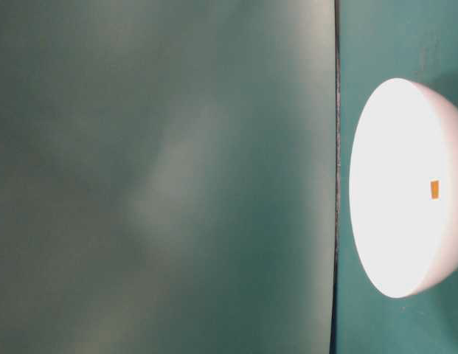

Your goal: Grip the spoon and scoop the red block from the bowl with right arm.

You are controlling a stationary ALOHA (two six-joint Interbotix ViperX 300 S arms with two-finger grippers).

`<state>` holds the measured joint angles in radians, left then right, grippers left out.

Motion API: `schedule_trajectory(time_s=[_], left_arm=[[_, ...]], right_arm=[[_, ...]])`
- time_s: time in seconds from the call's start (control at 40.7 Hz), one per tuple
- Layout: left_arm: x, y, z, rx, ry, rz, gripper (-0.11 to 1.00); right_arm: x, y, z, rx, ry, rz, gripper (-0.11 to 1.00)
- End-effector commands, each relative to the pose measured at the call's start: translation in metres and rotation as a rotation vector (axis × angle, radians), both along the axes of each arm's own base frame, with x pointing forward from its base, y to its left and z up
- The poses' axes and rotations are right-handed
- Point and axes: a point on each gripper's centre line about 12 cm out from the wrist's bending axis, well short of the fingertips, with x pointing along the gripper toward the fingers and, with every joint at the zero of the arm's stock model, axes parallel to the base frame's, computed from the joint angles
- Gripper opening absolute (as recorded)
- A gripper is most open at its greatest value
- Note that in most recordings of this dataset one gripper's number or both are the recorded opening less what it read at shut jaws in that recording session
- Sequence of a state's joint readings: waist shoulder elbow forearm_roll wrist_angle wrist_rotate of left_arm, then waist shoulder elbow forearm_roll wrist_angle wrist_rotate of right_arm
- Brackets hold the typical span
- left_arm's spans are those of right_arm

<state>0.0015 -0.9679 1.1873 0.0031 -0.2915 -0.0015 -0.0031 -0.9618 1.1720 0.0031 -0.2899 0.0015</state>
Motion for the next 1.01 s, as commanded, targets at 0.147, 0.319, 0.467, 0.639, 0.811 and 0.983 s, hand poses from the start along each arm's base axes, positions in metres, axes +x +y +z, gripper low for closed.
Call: schedule_trajectory(time_s=[0.147,0.319,0.467,0.639,0.811,0.983], left_arm=[[0.005,0.000,0.005,0.000,0.054,-0.001,0.00],[0.005,0.000,0.005,0.000,0.055,-0.001,0.00],[0.005,0.000,0.005,-0.002,0.055,-0.002,0.00],[0.005,0.000,0.005,-0.002,0.055,-0.002,0.00],[0.005,0.000,0.006,-0.003,0.054,-0.002,0.00],[0.005,0.000,0.004,-0.005,0.060,-0.002,0.00]], right_arm=[[0.005,0.001,0.000,0.009,0.066,0.005,0.00],[0.005,0.001,0.004,0.011,0.055,0.007,0.00],[0.003,0.001,0.008,0.021,0.043,0.005,0.00],[0.003,0.000,0.012,0.050,0.034,0.002,0.02],[0.003,-0.001,0.009,0.075,0.047,-0.003,0.45],[0.010,0.002,-0.005,0.111,0.094,0.003,0.54]])
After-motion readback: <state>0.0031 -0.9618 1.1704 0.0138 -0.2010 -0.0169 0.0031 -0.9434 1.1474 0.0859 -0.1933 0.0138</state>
